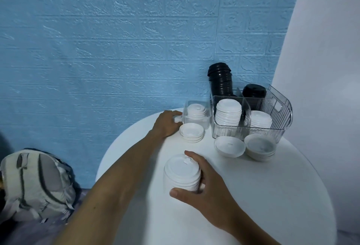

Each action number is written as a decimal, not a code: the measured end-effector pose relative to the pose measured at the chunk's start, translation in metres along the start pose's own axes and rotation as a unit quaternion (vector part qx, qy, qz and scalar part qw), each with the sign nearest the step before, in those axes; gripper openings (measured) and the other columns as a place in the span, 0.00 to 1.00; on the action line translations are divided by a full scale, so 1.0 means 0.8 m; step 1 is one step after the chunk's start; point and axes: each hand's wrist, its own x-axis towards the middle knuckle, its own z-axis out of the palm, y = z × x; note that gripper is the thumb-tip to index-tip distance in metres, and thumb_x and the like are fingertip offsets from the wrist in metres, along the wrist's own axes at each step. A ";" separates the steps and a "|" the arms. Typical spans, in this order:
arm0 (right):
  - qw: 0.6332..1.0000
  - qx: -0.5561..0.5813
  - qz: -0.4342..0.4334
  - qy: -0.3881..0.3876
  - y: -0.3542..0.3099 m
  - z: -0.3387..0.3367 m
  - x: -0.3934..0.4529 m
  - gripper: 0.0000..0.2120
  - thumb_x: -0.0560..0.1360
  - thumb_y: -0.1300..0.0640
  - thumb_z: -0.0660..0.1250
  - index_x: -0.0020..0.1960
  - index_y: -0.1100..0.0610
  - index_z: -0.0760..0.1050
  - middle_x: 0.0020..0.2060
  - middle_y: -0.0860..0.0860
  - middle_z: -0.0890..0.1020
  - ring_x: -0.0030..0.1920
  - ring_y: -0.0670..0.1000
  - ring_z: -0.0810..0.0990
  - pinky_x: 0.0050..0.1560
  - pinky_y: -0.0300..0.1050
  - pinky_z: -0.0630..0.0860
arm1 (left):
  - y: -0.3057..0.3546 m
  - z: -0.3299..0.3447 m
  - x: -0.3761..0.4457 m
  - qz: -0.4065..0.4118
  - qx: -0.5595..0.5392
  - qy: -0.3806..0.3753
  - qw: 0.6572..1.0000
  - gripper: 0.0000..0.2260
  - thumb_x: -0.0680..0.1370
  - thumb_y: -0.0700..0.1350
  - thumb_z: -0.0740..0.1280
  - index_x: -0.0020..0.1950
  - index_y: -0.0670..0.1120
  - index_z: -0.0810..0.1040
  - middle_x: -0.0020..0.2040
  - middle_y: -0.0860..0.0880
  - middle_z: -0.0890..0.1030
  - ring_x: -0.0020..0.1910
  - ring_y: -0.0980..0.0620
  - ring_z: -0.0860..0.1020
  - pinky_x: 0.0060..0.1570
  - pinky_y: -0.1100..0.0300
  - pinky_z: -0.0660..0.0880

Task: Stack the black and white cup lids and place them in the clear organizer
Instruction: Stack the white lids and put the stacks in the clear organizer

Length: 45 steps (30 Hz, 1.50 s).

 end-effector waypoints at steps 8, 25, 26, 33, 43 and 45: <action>1.000 -0.005 -0.005 -0.003 -0.002 0.000 -0.001 0.43 0.60 0.36 0.80 0.72 0.41 0.68 0.69 0.33 0.73 0.71 0.38 0.70 0.71 0.48 0.71 | -0.006 -0.008 -0.007 0.014 0.055 -0.029 0.998 0.19 0.79 0.60 0.68 0.69 0.59 0.77 0.69 0.45 0.76 0.70 0.45 0.73 0.68 0.50 0.71; 1.000 0.023 0.001 -0.004 -0.006 -0.002 -0.003 0.45 0.59 0.37 0.81 0.71 0.41 0.68 0.66 0.33 0.76 0.68 0.35 0.72 0.70 0.39 0.70 | -0.002 -0.066 -0.125 -0.062 -0.154 0.138 0.976 0.25 0.61 0.68 0.77 0.57 0.65 0.84 0.56 0.63 0.85 0.59 0.61 0.81 0.65 0.55 0.76; 1.000 0.023 0.002 -0.004 -0.006 -0.002 -0.002 0.45 0.58 0.37 0.81 0.72 0.42 0.68 0.66 0.33 0.76 0.67 0.35 0.72 0.70 0.38 0.70 | 0.004 -0.073 -0.135 -0.059 -0.194 0.143 0.969 0.23 0.61 0.66 0.78 0.55 0.65 0.85 0.55 0.64 0.85 0.60 0.62 0.81 0.66 0.55 0.76; 0.999 0.044 0.022 -0.004 -0.004 -0.002 -0.004 0.46 0.57 0.39 0.83 0.71 0.44 0.69 0.63 0.38 0.80 0.64 0.39 0.78 0.69 0.49 0.74 | 0.080 -0.105 -0.238 0.038 -0.348 0.063 0.935 0.22 0.70 0.39 0.80 0.64 0.49 0.84 0.59 0.57 0.85 0.60 0.59 0.82 0.60 0.66 0.76; 0.998 0.067 0.001 -0.010 -0.002 -0.003 0.000 0.42 0.63 0.50 0.84 0.72 0.43 0.67 0.63 0.41 0.81 0.63 0.43 0.80 0.66 0.53 0.77 | 0.113 -0.081 -0.293 0.093 -0.319 0.047 0.942 0.22 0.67 0.40 0.83 0.59 0.49 0.85 0.59 0.56 0.85 0.61 0.57 0.81 0.59 0.67 0.75; 0.998 0.067 -0.001 -0.006 0.001 -0.002 0.001 0.44 0.62 0.49 0.84 0.73 0.42 0.66 0.64 0.40 0.80 0.64 0.43 0.79 0.67 0.53 0.76 | 0.113 -0.080 -0.294 0.105 -0.313 0.048 0.943 0.21 0.67 0.40 0.83 0.59 0.49 0.86 0.60 0.56 0.84 0.62 0.57 0.81 0.60 0.67 0.74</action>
